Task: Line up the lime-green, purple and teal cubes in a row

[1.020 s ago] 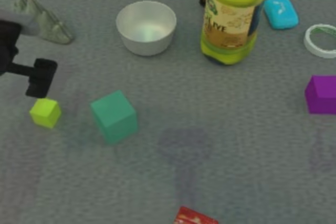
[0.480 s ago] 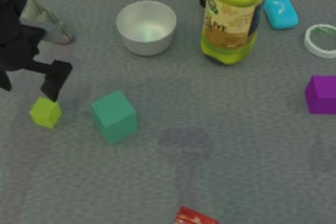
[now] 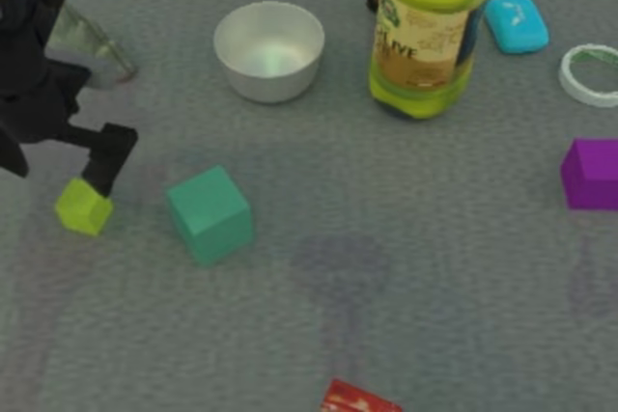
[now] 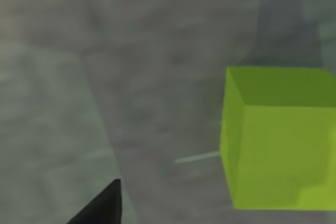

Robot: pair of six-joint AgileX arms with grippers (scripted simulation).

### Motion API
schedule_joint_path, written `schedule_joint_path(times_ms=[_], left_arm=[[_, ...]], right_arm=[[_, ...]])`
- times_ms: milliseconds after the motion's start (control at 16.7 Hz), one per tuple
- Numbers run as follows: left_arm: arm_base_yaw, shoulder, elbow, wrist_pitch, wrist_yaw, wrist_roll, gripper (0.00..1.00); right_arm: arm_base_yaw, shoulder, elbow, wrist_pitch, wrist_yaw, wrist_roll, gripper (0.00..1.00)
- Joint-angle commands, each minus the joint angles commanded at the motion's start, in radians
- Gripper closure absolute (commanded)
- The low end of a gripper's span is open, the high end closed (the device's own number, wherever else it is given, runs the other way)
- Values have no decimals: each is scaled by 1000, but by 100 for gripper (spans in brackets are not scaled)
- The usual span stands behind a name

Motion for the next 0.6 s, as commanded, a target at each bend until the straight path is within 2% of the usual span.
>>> schedule_joint_path(times_ms=[360, 600], left_arm=[[0, 95, -126, 224, 1, 1, 0], [0, 104, -137, 242, 1, 1, 0]], right_arm=[[0, 0, 0, 0, 0, 0, 0], [0, 0, 0, 0, 0, 0, 0]])
